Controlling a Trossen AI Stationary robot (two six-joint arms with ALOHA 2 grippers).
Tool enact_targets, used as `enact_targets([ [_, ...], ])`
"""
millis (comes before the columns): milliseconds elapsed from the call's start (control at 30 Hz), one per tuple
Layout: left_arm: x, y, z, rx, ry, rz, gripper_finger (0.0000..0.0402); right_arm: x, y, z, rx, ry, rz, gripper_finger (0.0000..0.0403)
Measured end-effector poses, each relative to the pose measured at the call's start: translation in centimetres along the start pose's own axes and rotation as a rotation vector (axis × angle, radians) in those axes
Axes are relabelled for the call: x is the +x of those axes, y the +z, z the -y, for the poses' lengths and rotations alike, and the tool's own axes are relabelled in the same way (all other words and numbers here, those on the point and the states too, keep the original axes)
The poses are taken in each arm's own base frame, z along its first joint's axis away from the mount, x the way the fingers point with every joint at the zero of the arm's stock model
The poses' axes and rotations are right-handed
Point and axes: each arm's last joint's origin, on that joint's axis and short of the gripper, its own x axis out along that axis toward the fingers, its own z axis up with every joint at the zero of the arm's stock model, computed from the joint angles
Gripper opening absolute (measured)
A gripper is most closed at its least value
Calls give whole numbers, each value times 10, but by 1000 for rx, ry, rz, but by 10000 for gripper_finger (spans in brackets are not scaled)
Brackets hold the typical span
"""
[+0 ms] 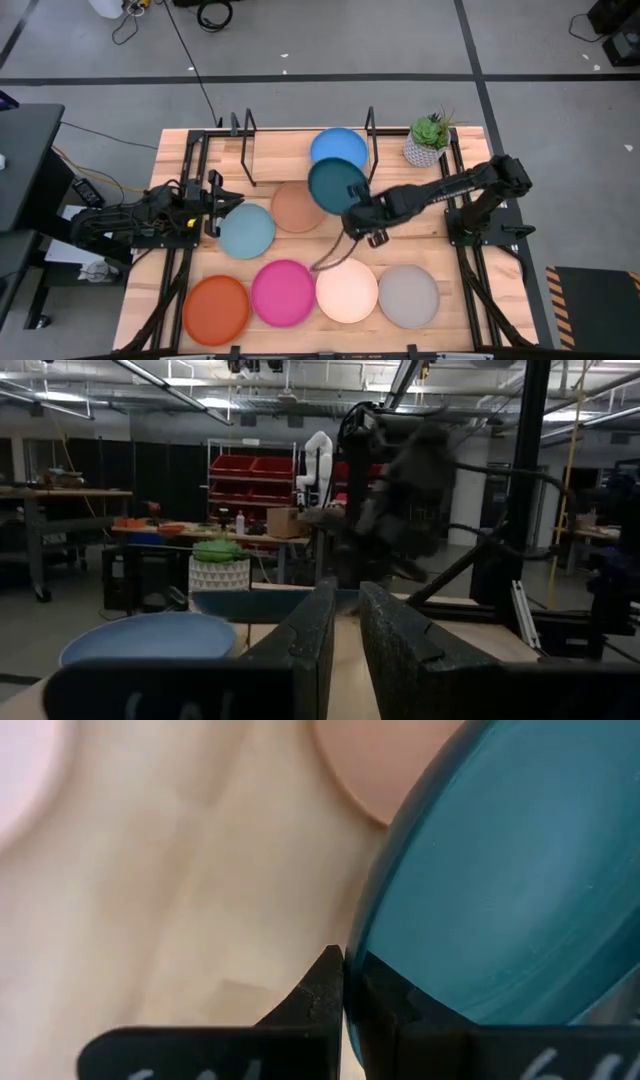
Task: Place and stack plates onto a shelf
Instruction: Stack the green plate onto the blue plate
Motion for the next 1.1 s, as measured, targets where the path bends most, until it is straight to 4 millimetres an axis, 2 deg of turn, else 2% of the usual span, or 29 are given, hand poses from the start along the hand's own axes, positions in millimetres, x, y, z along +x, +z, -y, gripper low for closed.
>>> enact_targets([
  [233,0,0,0,-1,1,-5,59,35,-15,40,-44,-38,-111,19],
  [433,0,-2,0,-78,2,-17,59,60,-30,64,-46,-66,-212,19],
  [733,0,-2,0,-159,3,-17,59,70,-46,86,30,-25,-205,25],
  [867,0,-2,0,-182,3,-16,59,73,-47,95,79,-44,-161,39],
  [1100,0,-2,0,-184,3,-17,59,74,-49,99,89,-49,-153,73],
])
